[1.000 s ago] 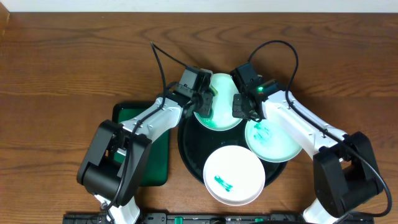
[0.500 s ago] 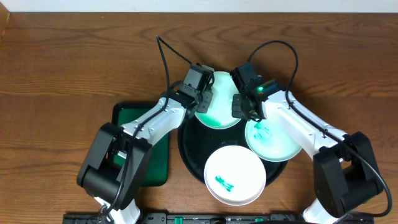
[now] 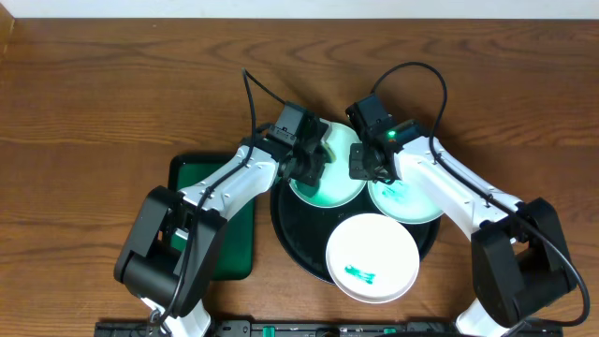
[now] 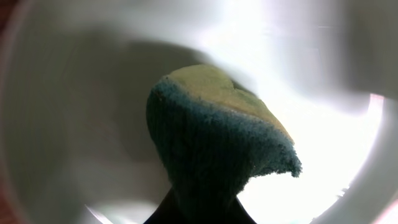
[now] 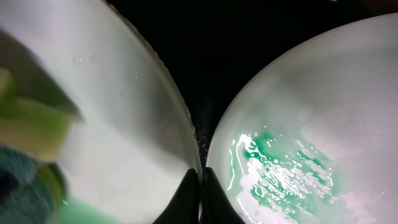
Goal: Clean dirty plates on tray and stack at the side
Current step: 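Scrub the plate with the sponge while the right gripper holds its rim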
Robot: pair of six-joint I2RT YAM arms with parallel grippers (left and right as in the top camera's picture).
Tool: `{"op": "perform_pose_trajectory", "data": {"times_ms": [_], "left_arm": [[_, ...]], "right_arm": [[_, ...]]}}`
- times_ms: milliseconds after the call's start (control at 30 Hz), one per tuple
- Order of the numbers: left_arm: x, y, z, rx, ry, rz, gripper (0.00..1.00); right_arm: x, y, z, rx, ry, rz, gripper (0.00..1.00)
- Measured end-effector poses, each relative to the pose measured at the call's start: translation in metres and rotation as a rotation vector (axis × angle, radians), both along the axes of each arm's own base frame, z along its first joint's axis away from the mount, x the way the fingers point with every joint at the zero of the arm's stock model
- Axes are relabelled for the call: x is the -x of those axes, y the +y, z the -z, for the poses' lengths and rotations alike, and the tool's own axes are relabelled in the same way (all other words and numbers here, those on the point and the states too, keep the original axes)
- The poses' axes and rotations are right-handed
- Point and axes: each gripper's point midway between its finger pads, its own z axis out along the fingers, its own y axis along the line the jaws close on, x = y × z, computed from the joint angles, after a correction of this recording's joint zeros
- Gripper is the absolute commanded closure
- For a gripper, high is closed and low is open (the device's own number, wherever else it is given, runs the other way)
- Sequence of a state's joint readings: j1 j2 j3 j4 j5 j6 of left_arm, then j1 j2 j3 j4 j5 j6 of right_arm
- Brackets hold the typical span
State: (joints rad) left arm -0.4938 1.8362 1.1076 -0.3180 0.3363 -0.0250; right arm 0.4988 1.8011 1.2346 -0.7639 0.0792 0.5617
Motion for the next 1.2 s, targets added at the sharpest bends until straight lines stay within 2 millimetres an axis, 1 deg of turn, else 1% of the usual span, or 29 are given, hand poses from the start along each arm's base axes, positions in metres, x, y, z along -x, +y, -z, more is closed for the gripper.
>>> {"op": "perform_pose_trajectory", "data": {"times_ms": [133,267,567,800,900,1033,1200], "left_arm": [[0.008,-0.014,-0.006,0.082,0.033,0.041,0.93],[0.009,-0.024,-0.012,0.145,0.041,0.056,0.93],[0.008,-0.024,-0.012,0.156,0.068,0.015,0.93],[0.009,-0.023,0.0,0.145,0.097,-0.003,0.93],[0.004,-0.017,0.005,0.103,0.075,-0.024,0.93],[-0.004,-0.001,0.011,0.011,0.034,-0.067,0.93],[-0.021,0.03,0.017,-0.17,-0.074,-0.115,0.93]], "right_arm": [[-0.001,0.0,0.0,0.001,-0.004,-0.002,0.99],[-0.002,0.0,0.0,0.0,-0.007,-0.002,0.99],[-0.002,0.0,0.0,0.0,-0.007,-0.002,0.99],[-0.002,0.0,0.0,0.0,-0.007,-0.003,0.99],[-0.002,0.0,0.0,0.002,-0.007,-0.009,0.99],[-0.002,0.0,0.0,0.004,-0.007,-0.015,0.99],[-0.001,-0.001,0.0,0.008,-0.007,-0.019,0.99]]}}
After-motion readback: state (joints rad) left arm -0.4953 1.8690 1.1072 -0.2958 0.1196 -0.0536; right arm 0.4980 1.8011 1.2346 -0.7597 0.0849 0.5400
